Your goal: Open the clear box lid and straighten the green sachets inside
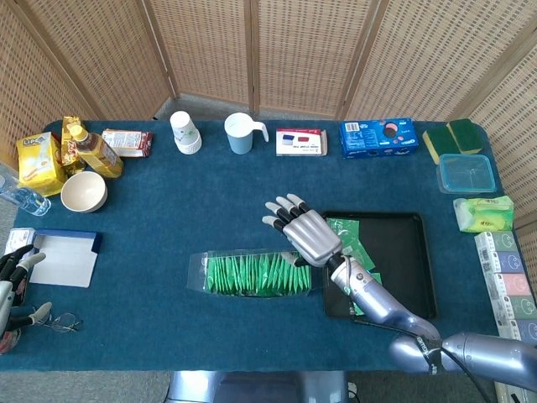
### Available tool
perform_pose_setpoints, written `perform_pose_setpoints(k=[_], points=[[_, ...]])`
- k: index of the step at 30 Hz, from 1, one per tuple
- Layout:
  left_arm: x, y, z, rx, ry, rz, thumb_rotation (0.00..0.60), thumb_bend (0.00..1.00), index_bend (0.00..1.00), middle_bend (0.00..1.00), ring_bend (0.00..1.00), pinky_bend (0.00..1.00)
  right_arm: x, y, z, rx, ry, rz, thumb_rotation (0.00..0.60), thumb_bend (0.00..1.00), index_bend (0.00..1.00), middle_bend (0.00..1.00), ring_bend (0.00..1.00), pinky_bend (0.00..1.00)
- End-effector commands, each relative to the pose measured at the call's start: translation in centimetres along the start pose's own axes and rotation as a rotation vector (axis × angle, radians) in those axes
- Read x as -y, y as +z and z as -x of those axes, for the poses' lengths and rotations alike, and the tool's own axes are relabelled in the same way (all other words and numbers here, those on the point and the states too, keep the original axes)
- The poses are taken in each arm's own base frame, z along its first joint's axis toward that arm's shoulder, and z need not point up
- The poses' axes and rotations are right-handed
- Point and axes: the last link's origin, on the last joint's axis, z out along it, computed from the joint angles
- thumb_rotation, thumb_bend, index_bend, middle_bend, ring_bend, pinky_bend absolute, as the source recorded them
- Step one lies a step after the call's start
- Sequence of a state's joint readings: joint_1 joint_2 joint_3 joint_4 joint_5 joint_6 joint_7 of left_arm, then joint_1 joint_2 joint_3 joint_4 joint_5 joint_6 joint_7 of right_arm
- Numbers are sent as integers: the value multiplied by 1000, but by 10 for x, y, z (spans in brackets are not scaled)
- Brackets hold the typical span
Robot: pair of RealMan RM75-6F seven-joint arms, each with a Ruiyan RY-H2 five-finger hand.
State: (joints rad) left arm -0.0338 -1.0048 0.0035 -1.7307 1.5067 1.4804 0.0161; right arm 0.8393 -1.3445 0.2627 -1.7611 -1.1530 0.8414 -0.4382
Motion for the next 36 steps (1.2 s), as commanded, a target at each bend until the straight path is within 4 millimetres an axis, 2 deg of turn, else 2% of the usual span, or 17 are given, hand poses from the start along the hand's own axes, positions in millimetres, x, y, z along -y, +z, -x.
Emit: perform_pose_setpoints(k=[1, 4, 11, 21, 29, 32, 36], points=[[1, 0, 0, -4, -4, -1, 596, 162, 187, 108, 126, 332, -6, 8, -4, 50, -5, 16, 557, 472, 228, 83, 12, 0], [1, 0, 0, -5, -4, 0, 596, 162, 187, 108, 126, 332, -8, 12, -6, 82, -2, 29, 578, 535, 306, 83, 21, 0], [2, 0, 0, -10, -8, 2, 596, 163, 187, 107, 126, 332, -9, 20, -13, 88, 25, 51, 600, 606, 457, 140, 67, 0], [0, 2, 0, -12, -9, 12, 598, 162, 187, 107, 126, 332, -13, 30, -20, 85, 42, 84, 600, 615, 567, 213, 101, 0], [2, 1, 0, -9, -9, 6, 597, 162, 187, 106, 125, 332, -22, 39, -18, 137, 69, 149, 600, 616, 557, 215, 101, 0], [1, 1, 0, -10, -9, 7, 596, 163, 187, 106, 125, 332, -25, 41, -17, 153, 66, 174, 600, 614, 497, 177, 101, 0], [1, 2, 0, -10, -8, 9, 598, 163, 187, 106, 125, 332, -27, 44, -15, 164, 58, 203, 600, 612, 355, 114, 100, 0]])
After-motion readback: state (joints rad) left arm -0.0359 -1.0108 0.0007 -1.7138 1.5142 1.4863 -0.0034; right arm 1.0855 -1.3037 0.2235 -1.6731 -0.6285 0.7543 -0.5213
